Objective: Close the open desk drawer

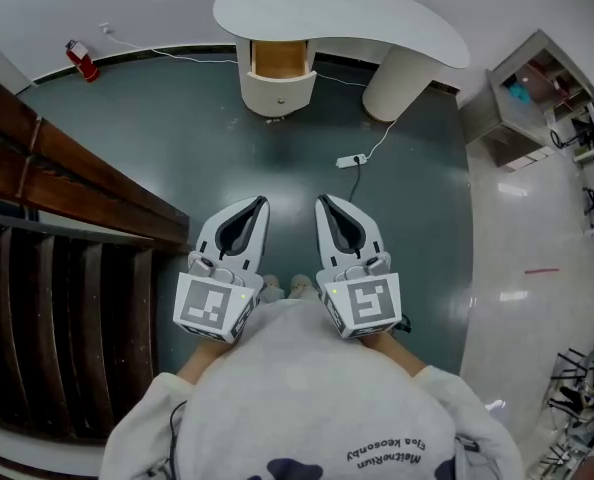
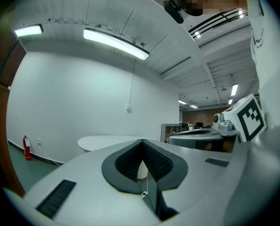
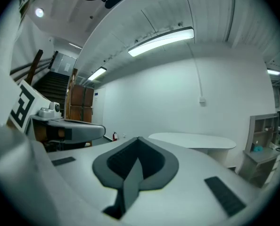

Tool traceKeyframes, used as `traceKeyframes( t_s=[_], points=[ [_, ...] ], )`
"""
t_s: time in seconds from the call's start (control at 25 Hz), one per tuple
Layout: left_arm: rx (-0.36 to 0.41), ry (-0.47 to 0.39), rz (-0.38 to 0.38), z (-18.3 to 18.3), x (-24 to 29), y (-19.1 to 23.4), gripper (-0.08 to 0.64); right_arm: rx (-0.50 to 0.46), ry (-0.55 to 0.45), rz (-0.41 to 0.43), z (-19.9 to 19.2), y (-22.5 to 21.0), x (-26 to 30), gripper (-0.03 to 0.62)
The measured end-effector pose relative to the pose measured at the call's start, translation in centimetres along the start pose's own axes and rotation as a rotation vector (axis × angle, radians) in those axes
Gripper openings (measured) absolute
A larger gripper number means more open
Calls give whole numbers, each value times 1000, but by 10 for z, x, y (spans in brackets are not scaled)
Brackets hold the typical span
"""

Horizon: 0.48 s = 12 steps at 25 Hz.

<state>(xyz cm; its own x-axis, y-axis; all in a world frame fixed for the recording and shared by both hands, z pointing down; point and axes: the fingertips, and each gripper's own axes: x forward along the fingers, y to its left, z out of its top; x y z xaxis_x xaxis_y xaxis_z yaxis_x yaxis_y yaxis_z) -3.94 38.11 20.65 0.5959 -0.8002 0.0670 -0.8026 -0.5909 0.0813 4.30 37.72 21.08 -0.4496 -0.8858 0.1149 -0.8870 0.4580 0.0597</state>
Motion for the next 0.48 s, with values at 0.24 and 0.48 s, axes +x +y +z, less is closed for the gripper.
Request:
traceKeyframes(
  t_s=[0.24, 0.48],
  points=[
    [-37, 1, -35, -8, -7, 18, 3, 0, 3, -18, -2, 14, 7, 17],
    [-67, 11, -48, -17, -2, 30, 3, 28, 12, -41, -8, 7, 13, 17]
  ],
)
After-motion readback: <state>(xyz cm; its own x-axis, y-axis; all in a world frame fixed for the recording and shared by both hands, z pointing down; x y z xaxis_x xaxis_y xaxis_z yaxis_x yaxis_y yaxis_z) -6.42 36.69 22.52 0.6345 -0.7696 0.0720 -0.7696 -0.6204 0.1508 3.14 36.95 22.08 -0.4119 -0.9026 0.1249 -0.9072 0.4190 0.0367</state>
